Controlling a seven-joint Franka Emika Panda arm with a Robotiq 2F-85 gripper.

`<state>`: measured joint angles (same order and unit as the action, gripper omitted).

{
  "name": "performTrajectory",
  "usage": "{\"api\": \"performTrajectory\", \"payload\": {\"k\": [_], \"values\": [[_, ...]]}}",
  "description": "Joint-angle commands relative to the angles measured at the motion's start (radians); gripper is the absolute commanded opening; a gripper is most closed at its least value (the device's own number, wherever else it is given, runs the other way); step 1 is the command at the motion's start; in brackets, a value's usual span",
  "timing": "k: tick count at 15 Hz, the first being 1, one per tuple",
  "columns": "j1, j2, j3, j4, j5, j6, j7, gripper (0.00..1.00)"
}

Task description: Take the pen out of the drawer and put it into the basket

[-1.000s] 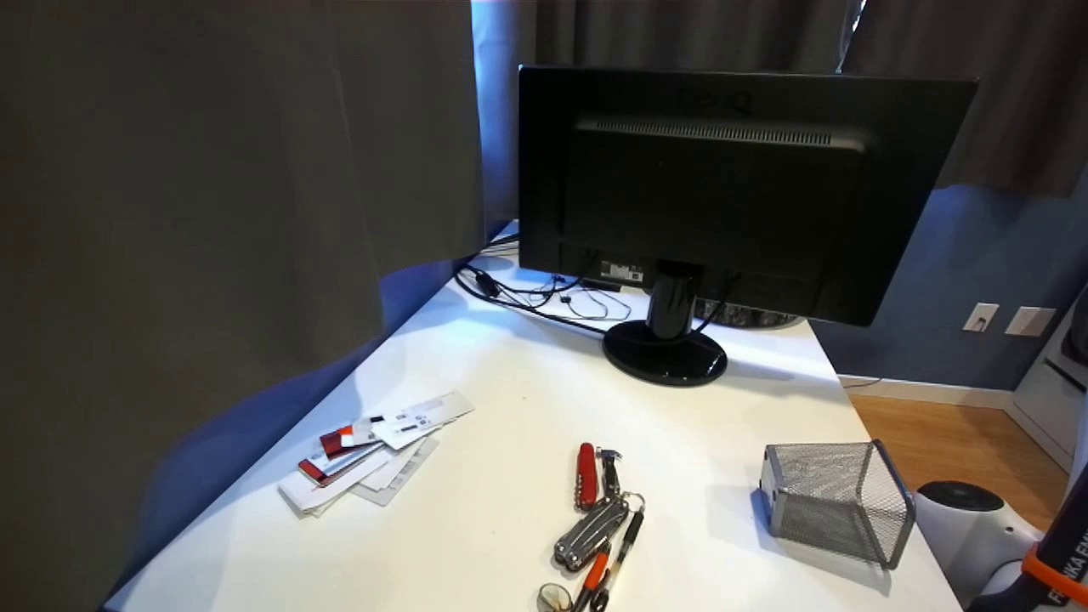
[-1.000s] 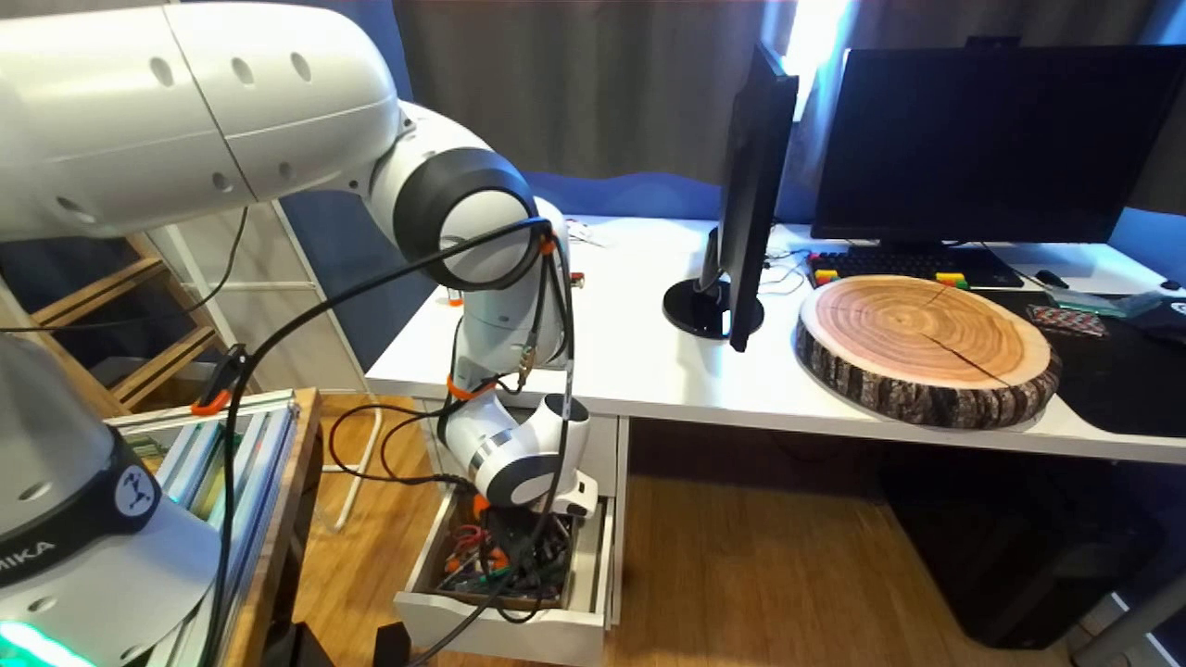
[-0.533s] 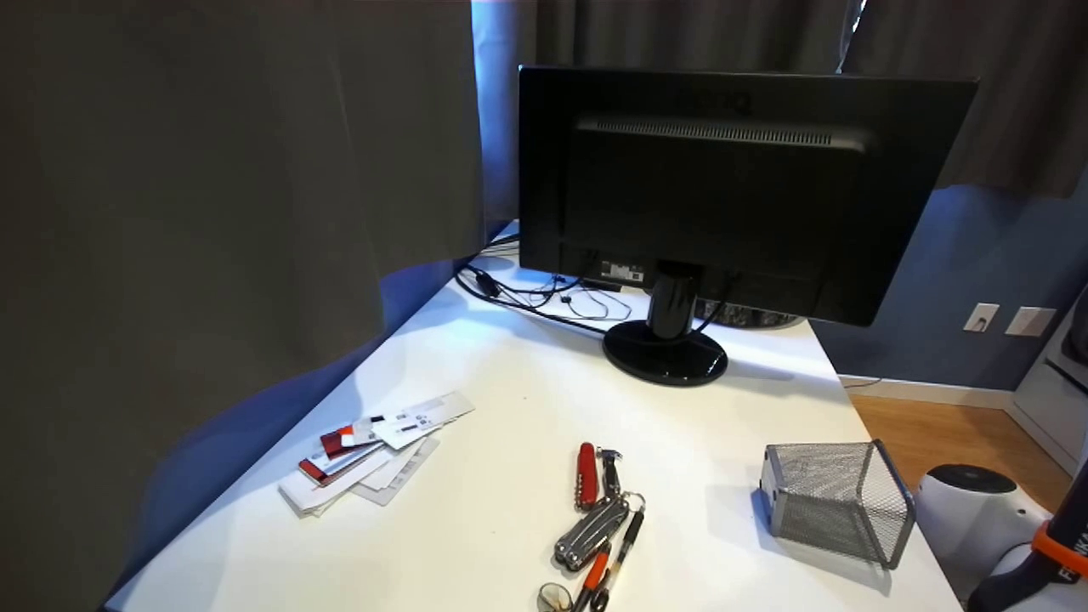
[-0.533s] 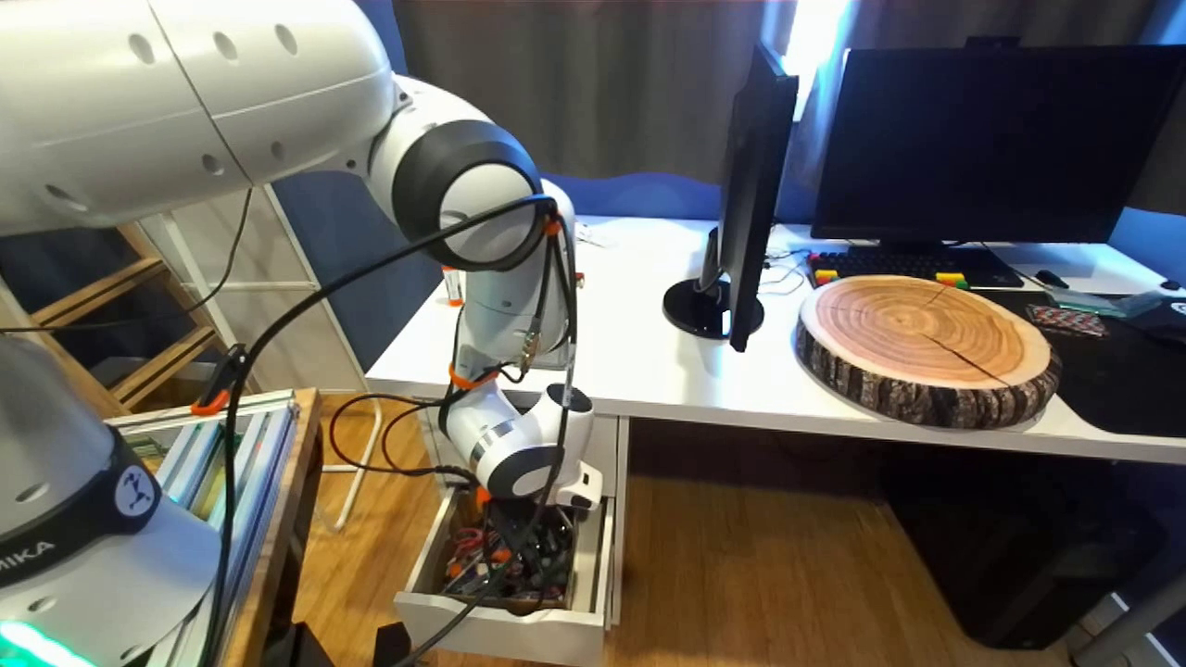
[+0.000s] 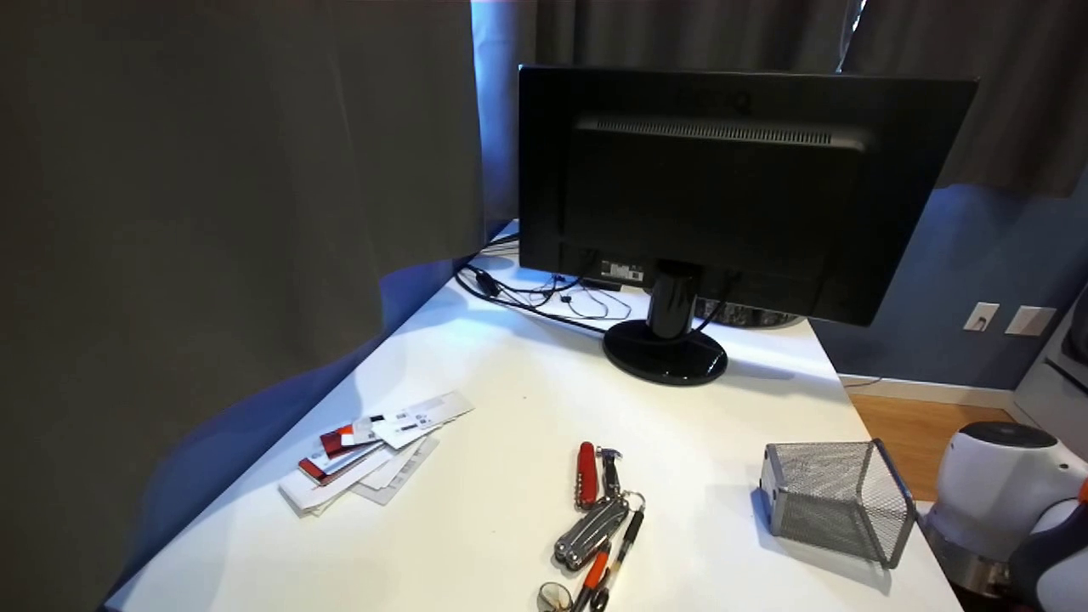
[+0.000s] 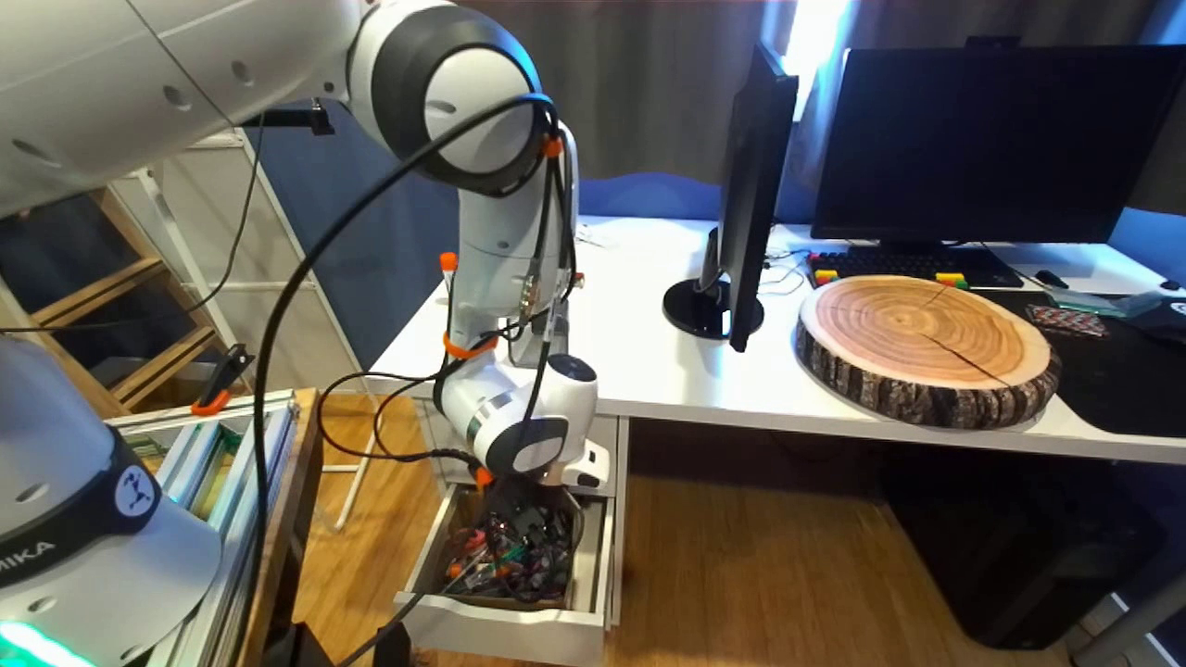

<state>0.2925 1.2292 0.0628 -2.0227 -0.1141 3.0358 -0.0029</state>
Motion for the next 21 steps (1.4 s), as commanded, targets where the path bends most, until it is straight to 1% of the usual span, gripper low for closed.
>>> {"api": "performTrajectory", "payload": {"k": [1, 4, 8, 12, 13, 14, 18, 19, 21], "values": [[0.004, -0.140, -0.016, -0.159, -0.020, 0.043, -0.027, 0.03], [-0.007, -0.224, -0.011, -0.242, -0.026, 0.067, -0.050, 0.03], [-0.005, -0.364, -0.013, -0.372, -0.016, 0.083, -0.049, 0.03], [0.031, -0.521, -0.040, -0.486, -0.010, 0.067, -0.031, 0.03], [0.003, -0.415, -0.018, -0.392, -0.007, 0.062, -0.043, 0.03], [0.004, -0.442, -0.019, -0.409, -0.008, 0.060, -0.043, 0.11], [0.003, -0.426, -0.019, -0.401, -0.008, 0.059, -0.043, 0.11], [0.003, -0.422, -0.019, -0.400, -0.008, 0.059, -0.043, 0.03], [0.018, -0.463, -0.031, -0.420, -0.009, 0.073, -0.039, 0.03]]}}
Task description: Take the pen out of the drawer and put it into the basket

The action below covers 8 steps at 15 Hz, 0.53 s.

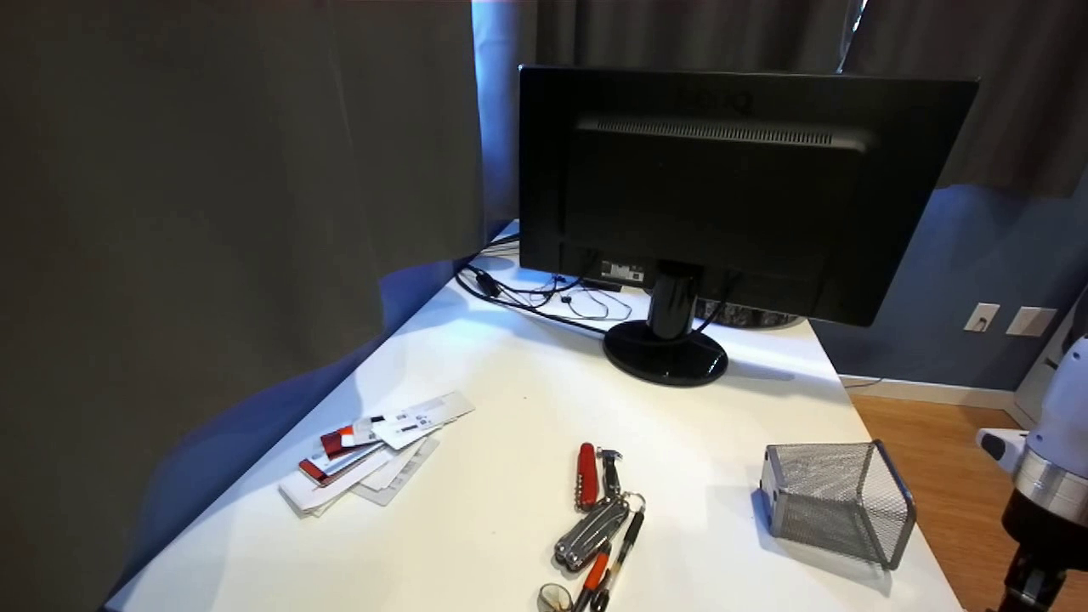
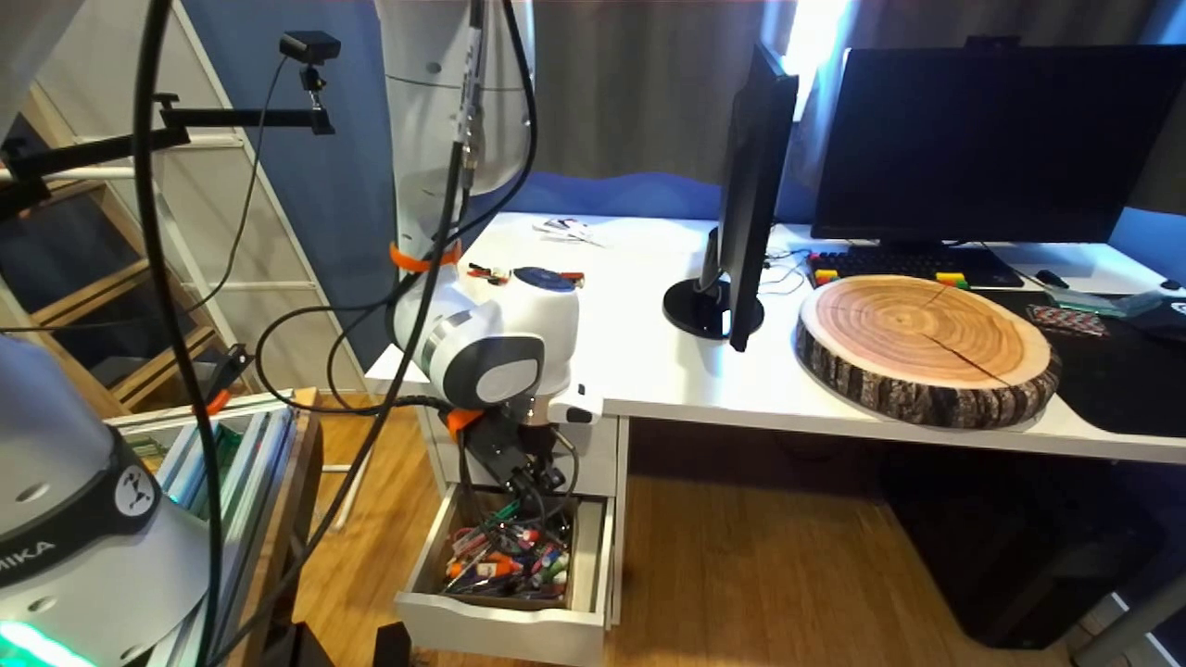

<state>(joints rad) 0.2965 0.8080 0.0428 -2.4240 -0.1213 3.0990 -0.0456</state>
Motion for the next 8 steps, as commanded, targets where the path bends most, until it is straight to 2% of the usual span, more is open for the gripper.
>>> {"api": "performTrajectory", "payload": {"k": [1, 5, 8], "values": [[0.033, -0.082, -0.032, -0.039, -0.001, 0.009, 0.013, 0.03], [0.067, -0.223, -0.076, -0.073, 0.000, -0.020, 0.028, 0.03], [0.052, -0.317, -0.059, -0.065, 0.003, -0.068, 0.032, 0.03]]}}
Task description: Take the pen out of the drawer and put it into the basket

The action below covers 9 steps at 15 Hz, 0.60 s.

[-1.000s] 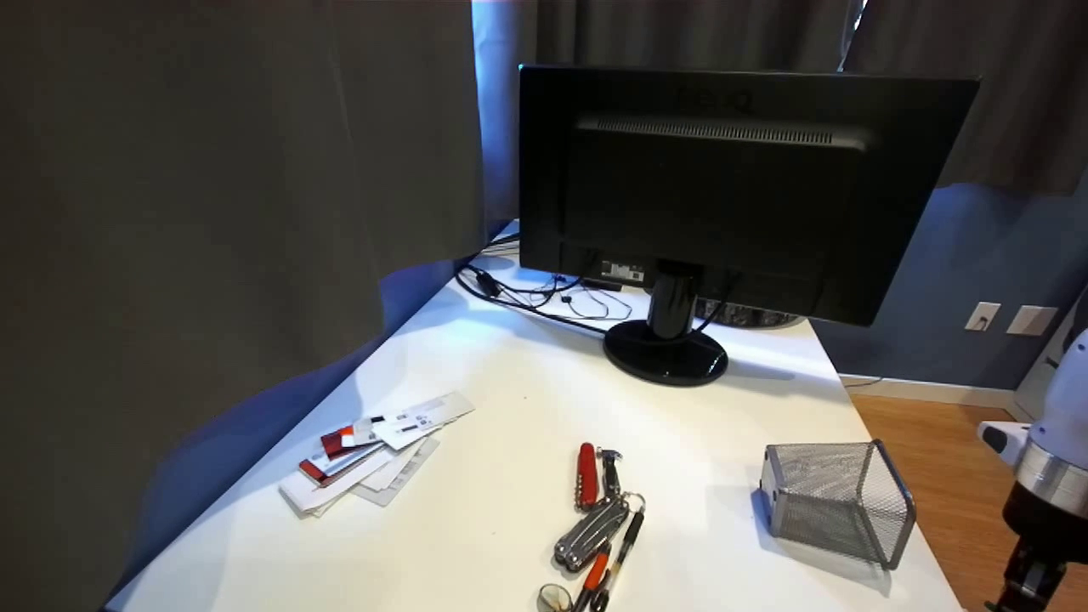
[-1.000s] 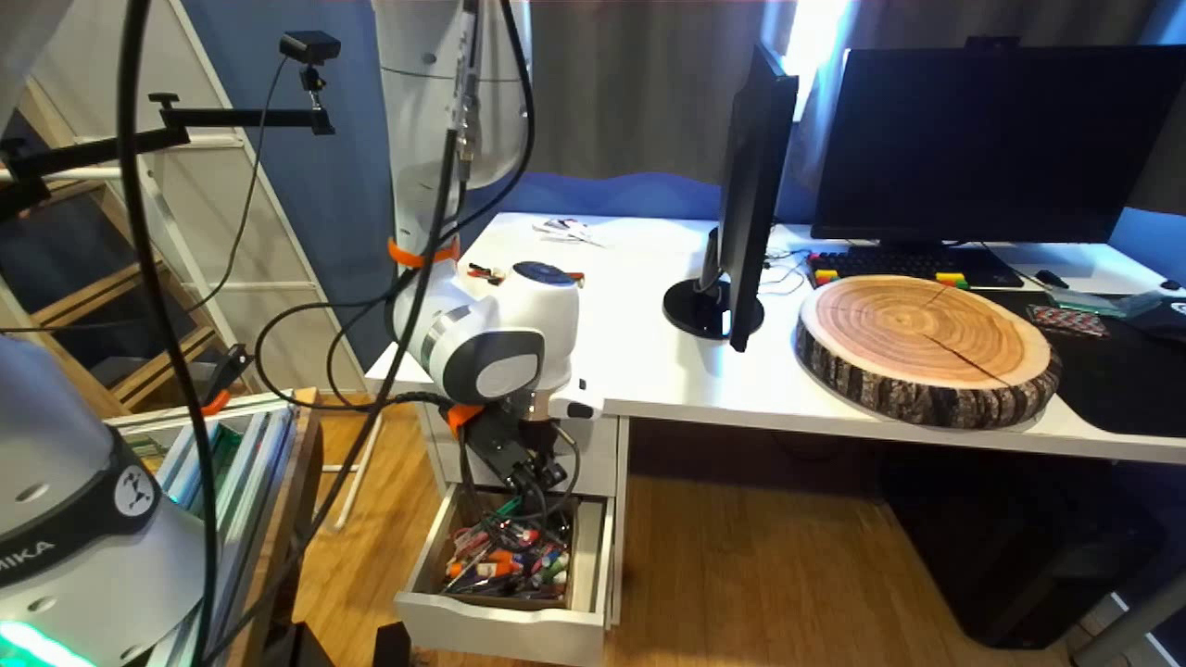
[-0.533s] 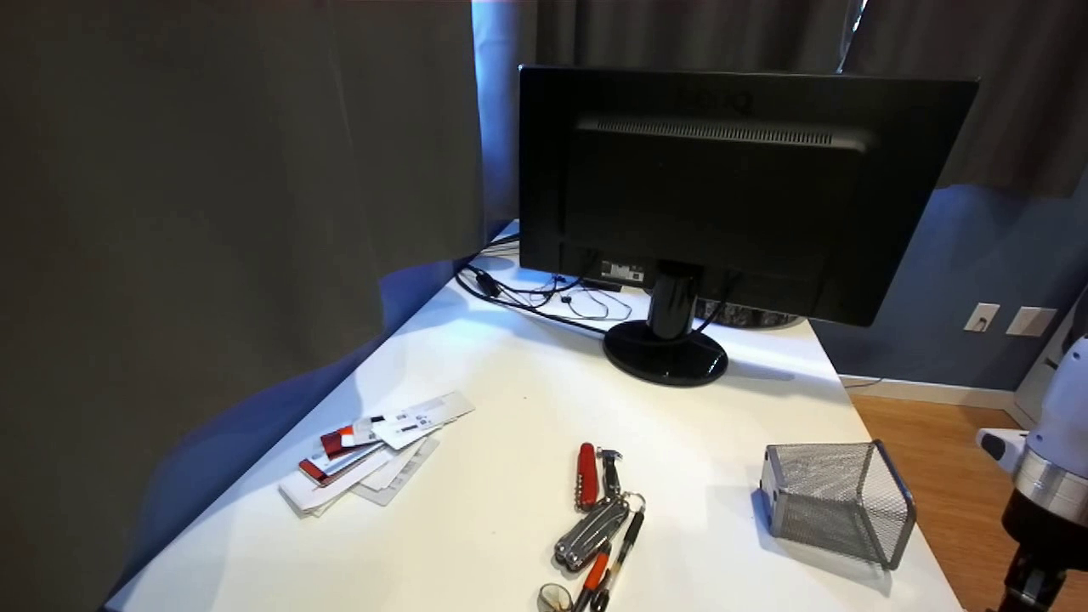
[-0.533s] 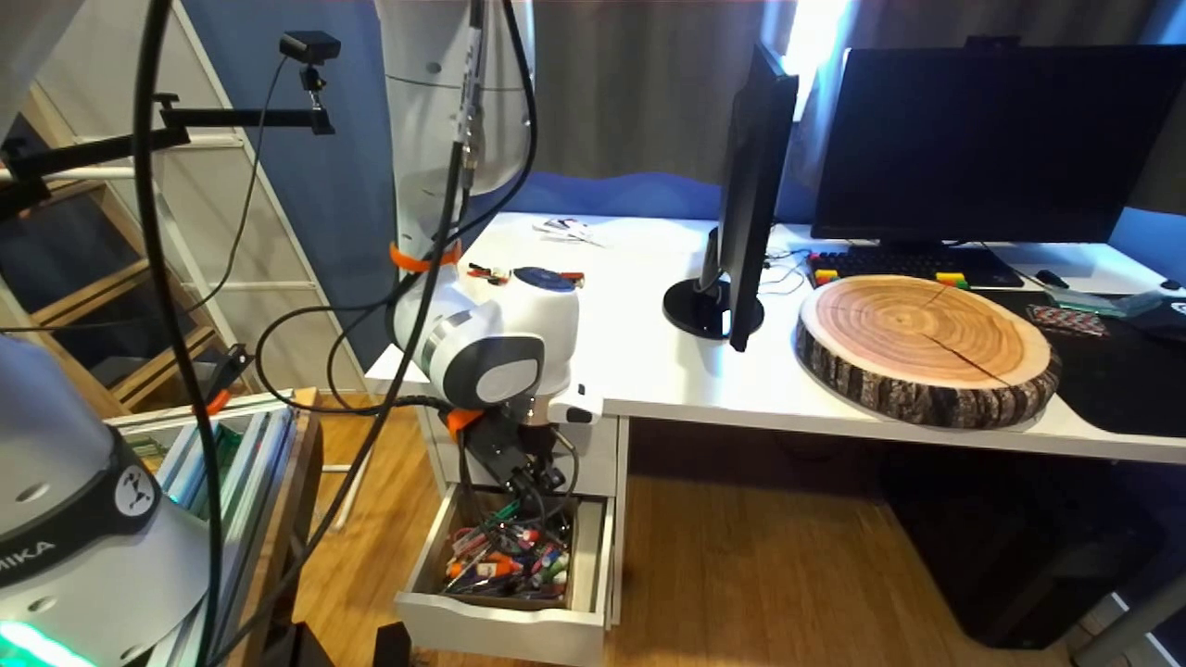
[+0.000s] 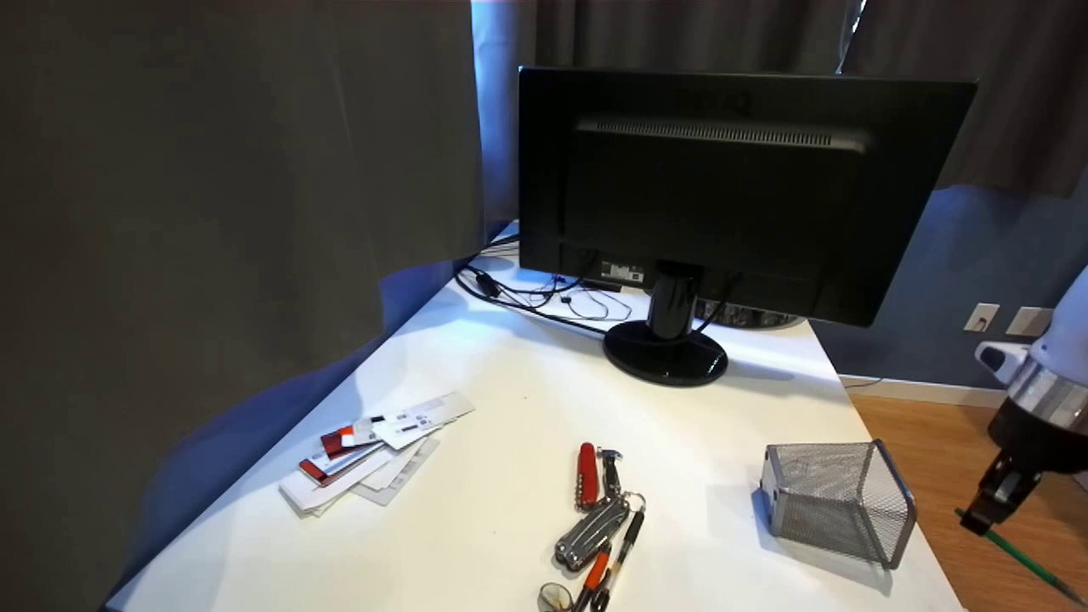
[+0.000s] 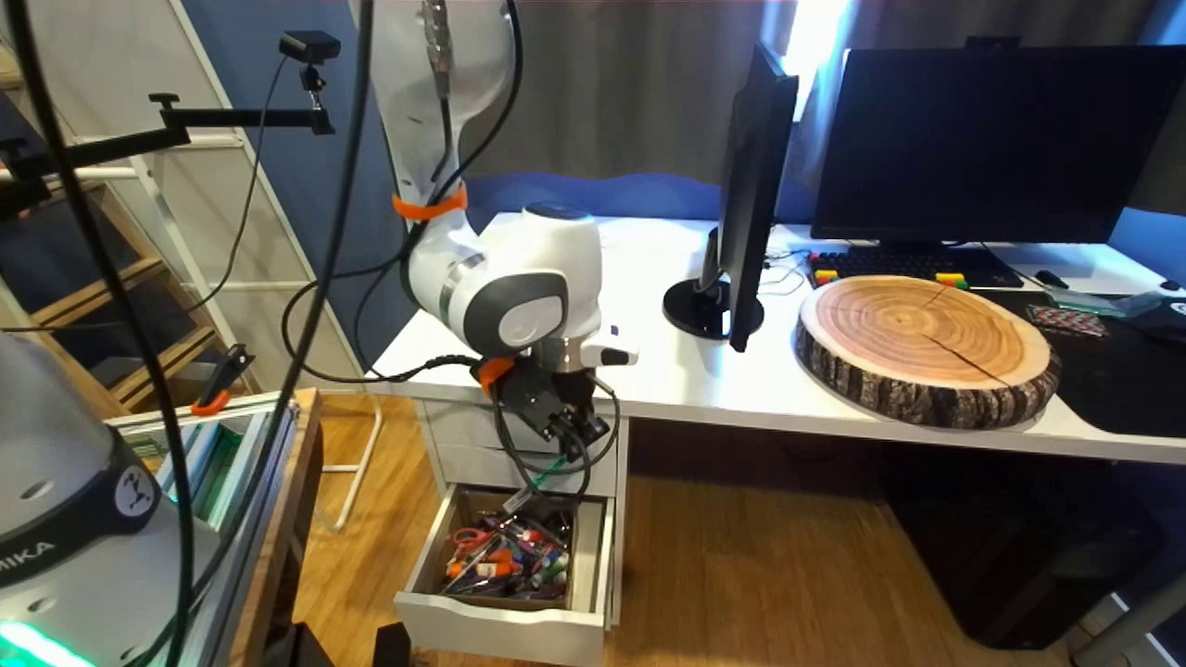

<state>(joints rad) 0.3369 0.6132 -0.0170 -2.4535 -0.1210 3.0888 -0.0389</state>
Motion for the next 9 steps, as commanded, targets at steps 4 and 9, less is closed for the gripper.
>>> {"api": "performTrajectory", "payload": {"k": [4, 9], "values": [[-0.051, -0.210, 0.084, 0.002, 0.015, -0.139, 0.014, 0.03], [-0.138, -0.212, 0.208, 0.108, 0.078, -0.240, -0.015, 0.03]]}}
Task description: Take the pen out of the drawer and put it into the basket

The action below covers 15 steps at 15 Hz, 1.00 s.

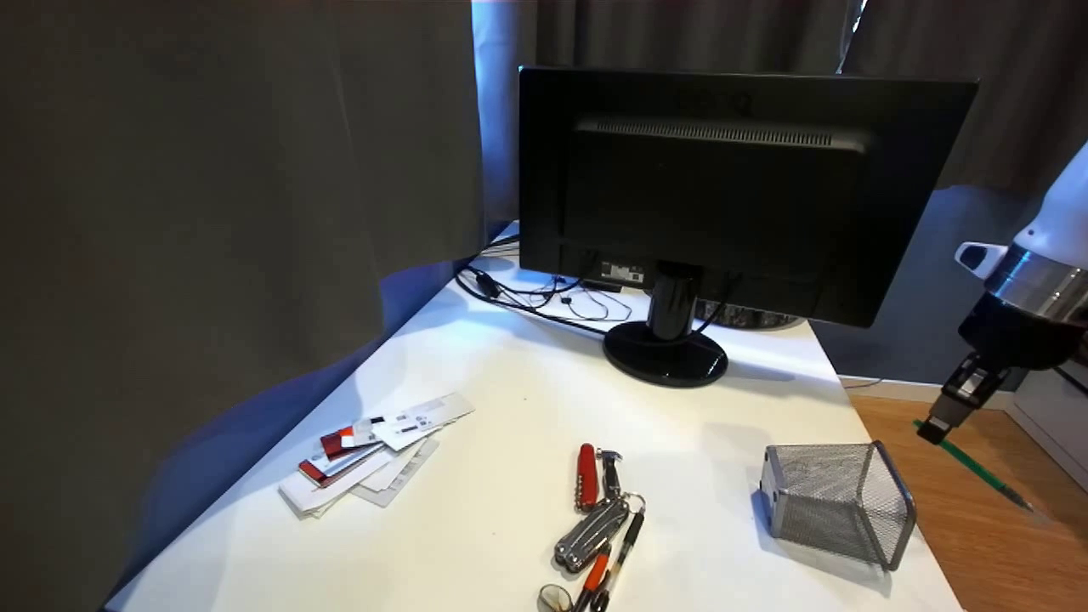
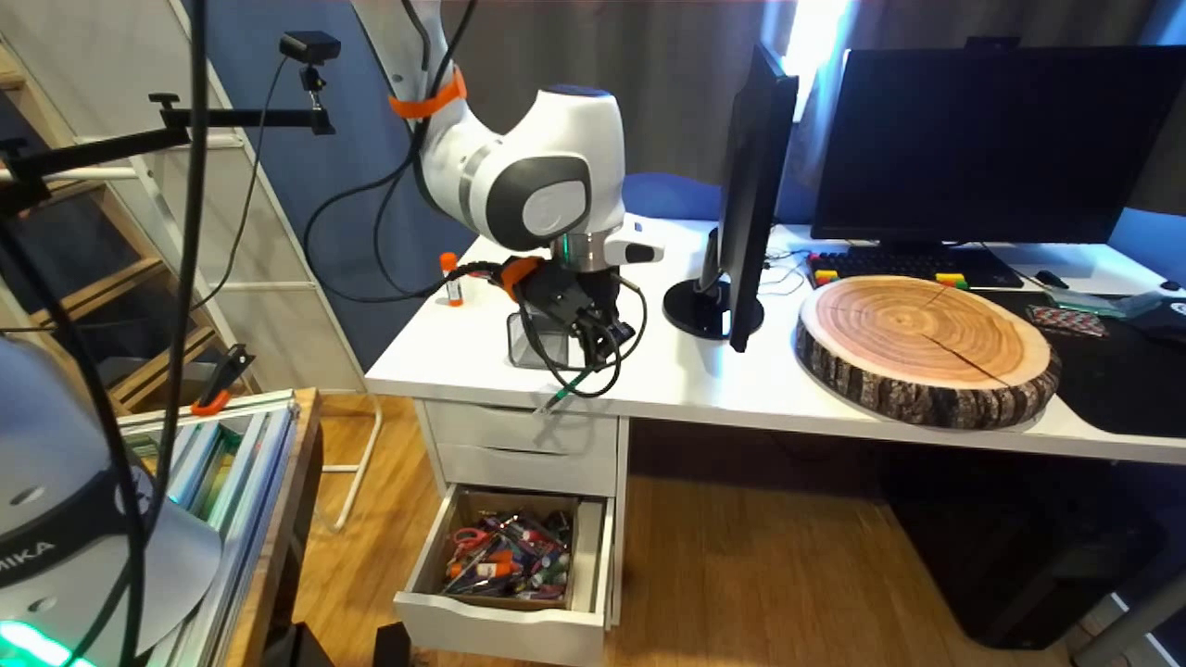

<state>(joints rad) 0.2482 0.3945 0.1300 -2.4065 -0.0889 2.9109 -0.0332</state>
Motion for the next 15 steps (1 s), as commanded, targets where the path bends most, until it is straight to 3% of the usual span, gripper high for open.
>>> {"api": "performTrajectory", "payload": {"k": [1, 10, 15], "values": [[-0.054, 0.021, 0.066, 0.092, 0.050, -0.076, -0.019, 0.03], [-0.064, 0.206, 0.068, 0.367, 0.080, -0.212, -0.006, 0.03], [-0.064, 0.316, 0.072, 0.458, 0.080, -0.195, -0.010, 0.03]]}}
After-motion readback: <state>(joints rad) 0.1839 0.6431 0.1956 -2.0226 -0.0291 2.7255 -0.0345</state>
